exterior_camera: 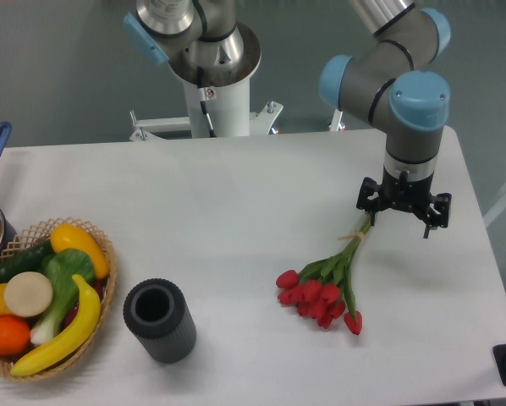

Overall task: Pick up the flowers from the table
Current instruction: 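Move the open gripper over the green stems of the red tulips, then lower the gripper onto the tulip stems and close it around them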

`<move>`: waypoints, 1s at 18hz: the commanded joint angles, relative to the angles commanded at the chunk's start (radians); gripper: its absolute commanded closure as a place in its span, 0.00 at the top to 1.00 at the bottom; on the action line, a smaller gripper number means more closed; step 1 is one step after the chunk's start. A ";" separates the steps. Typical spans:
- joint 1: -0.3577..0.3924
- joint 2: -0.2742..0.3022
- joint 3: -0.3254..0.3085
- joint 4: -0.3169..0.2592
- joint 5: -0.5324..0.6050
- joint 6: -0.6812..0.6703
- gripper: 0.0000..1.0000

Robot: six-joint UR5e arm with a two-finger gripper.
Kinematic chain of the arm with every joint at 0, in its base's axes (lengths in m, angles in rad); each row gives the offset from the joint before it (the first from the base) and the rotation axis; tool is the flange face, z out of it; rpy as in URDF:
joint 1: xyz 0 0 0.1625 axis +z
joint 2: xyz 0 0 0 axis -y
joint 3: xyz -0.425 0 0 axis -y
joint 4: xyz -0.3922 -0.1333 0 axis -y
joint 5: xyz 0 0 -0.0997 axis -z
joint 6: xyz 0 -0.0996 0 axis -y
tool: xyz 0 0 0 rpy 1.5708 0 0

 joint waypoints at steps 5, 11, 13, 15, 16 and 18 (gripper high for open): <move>-0.002 -0.002 -0.023 0.011 -0.003 -0.003 1.00; -0.031 -0.028 -0.077 0.137 -0.005 -0.015 1.00; -0.037 -0.034 -0.078 0.135 -0.006 -0.018 1.00; -0.060 -0.052 -0.077 0.137 -0.006 -0.017 1.00; -0.064 -0.061 -0.077 0.137 -0.006 -0.015 1.00; -0.071 -0.072 -0.083 0.133 -0.006 -0.012 1.00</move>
